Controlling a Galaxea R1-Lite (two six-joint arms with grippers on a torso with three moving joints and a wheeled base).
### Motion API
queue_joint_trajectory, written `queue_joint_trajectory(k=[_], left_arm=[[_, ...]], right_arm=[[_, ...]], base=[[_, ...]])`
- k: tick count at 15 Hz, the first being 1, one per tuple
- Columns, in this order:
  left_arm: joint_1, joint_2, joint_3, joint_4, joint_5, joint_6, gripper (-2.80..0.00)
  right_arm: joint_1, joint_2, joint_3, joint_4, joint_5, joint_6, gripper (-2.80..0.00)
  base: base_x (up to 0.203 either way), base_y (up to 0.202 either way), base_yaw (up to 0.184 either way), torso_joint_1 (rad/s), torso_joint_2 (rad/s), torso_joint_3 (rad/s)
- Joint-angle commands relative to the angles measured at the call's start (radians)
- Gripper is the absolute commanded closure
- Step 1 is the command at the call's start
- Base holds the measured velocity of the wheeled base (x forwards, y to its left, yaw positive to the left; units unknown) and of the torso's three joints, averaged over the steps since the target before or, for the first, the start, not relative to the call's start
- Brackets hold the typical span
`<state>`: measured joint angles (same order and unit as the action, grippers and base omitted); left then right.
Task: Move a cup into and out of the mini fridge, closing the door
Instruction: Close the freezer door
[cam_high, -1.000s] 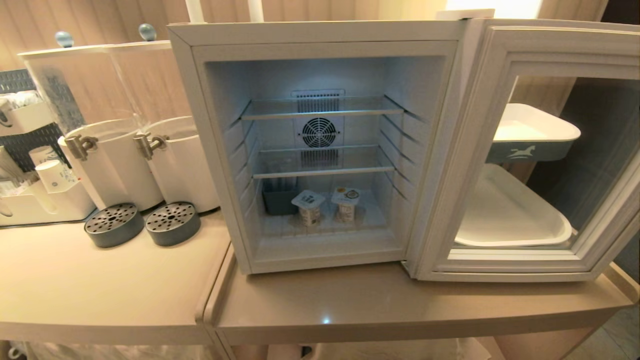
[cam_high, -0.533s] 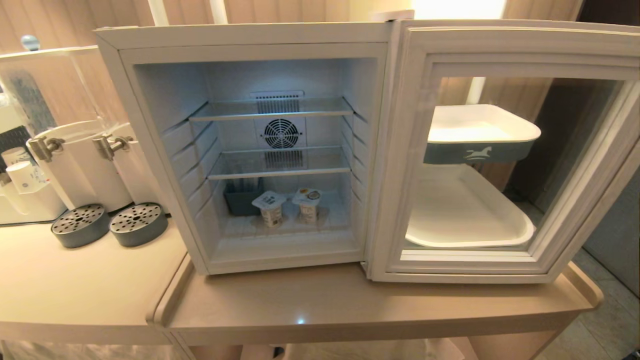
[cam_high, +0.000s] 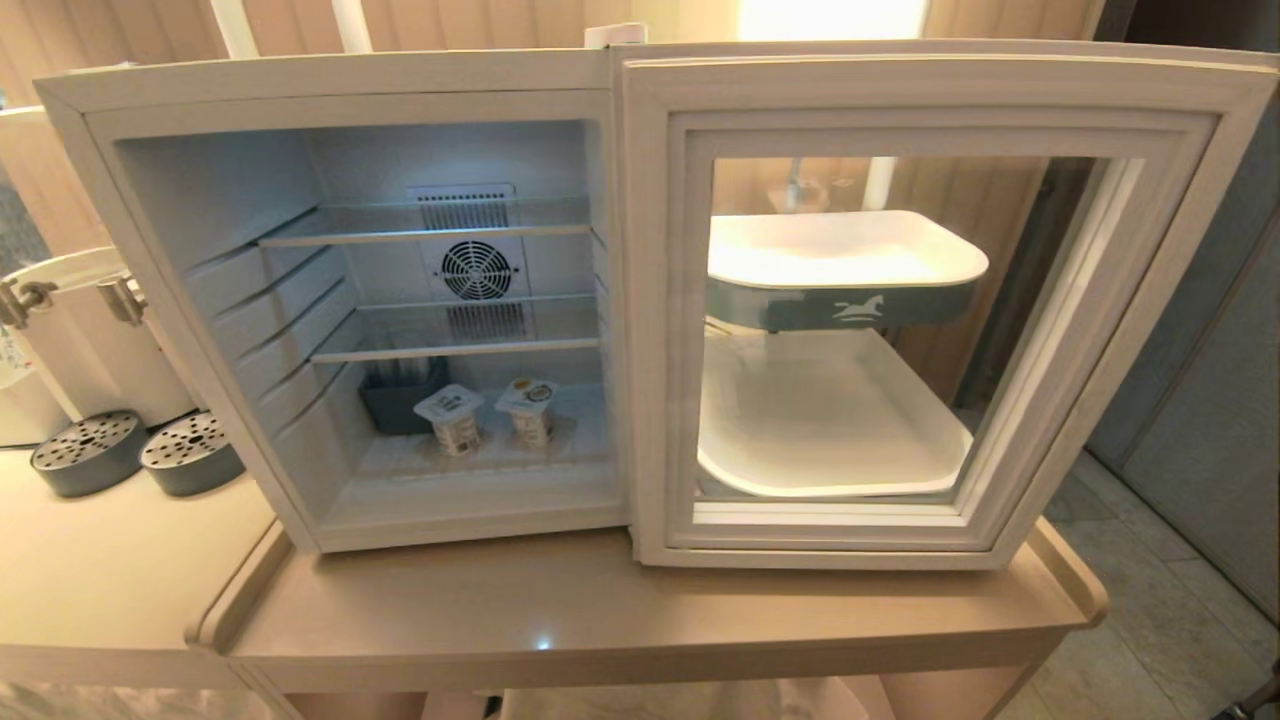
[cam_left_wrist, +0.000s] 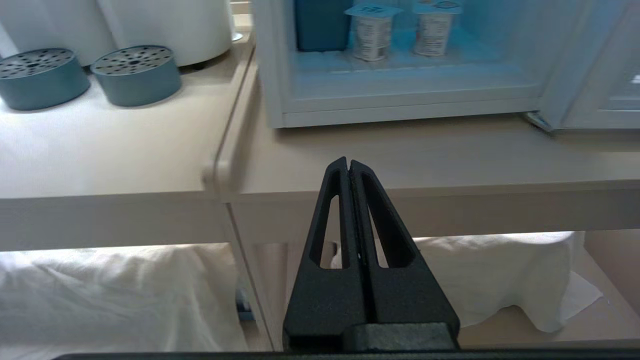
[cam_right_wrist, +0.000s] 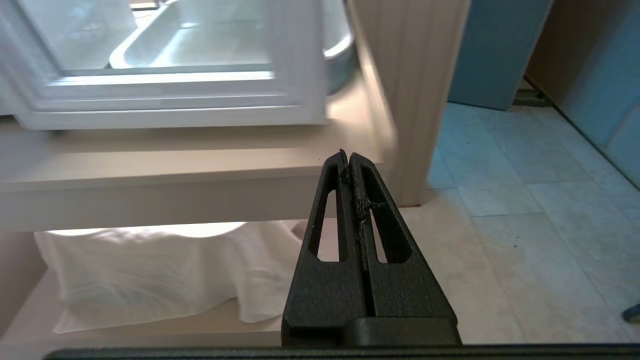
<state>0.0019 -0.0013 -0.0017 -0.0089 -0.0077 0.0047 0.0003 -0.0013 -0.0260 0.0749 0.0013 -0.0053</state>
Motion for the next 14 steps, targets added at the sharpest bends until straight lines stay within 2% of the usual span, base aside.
queue_joint_trajectory(k=[1,8,12,14], left_arm=[[0.0,0.0,0.0,0.001,0.0,0.0,0.0],[0.0,0.0,0.0,0.003,0.0,0.001,0.0],[0.0,0.0,0.0,0.0,0.0,0.0,0.0],[0.0,0.0,0.0,0.0,0.0,-0.003,0.0]], right_arm=[[0.0,0.001,0.0,0.0,0.0,-0.001,0.0],[0.0,0.001,0.0,0.0,0.0,-0.001,0.0],[0.0,0.001,0.0,0.0,0.0,0.001,0.0],[0.0,0.001,0.0,0.0,0.0,-0.001,0.0]], base=[[0.0,-0.118,-0.001,0.002,0.0,0.001],[-0.009,-0.011,0.0,0.001,0.0,0.0],[-0.174,-0.023,-0.001,0.003,0.0,0.002],[-0.05,-0.033,0.006,0.001,0.0,0.002]])
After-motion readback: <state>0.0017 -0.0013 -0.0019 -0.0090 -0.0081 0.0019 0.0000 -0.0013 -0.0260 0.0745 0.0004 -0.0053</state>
